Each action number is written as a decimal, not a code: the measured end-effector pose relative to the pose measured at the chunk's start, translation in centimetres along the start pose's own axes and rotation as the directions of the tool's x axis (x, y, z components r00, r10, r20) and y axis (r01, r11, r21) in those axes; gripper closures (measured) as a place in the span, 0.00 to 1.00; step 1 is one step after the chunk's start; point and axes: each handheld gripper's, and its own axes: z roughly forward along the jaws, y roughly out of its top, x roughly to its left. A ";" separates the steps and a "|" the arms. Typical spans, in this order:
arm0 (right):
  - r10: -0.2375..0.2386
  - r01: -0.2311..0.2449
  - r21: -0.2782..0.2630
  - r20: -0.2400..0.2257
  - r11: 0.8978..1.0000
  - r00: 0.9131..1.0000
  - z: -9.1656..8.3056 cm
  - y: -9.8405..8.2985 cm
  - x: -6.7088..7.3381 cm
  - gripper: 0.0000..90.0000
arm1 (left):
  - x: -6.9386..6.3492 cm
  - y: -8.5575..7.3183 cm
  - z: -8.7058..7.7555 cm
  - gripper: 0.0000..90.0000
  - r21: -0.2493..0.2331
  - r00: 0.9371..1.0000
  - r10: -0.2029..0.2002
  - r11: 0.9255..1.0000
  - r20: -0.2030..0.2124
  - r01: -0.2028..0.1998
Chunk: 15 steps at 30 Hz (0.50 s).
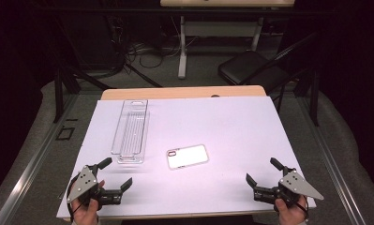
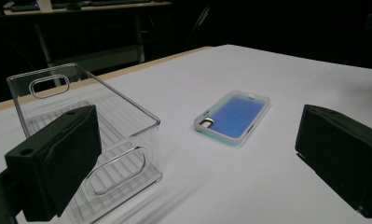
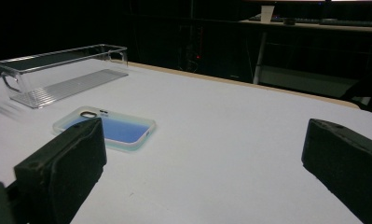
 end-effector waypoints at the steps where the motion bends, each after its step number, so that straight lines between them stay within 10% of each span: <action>1: 0.005 -0.005 0.006 0.002 1.000 1.000 0.0 0.0 0.0 0.00 | 0.0 0.0 0.0 0.00 0.000 1.000 0.000 1.000 0.002 0.000; 15: 0.004 -0.003 0.036 -0.006 0.999 1.000 0.3 0.1 0.2 0.00 | 0.1 -0.1 -0.1 0.00 0.009 1.000 -0.002 1.000 -0.002 0.002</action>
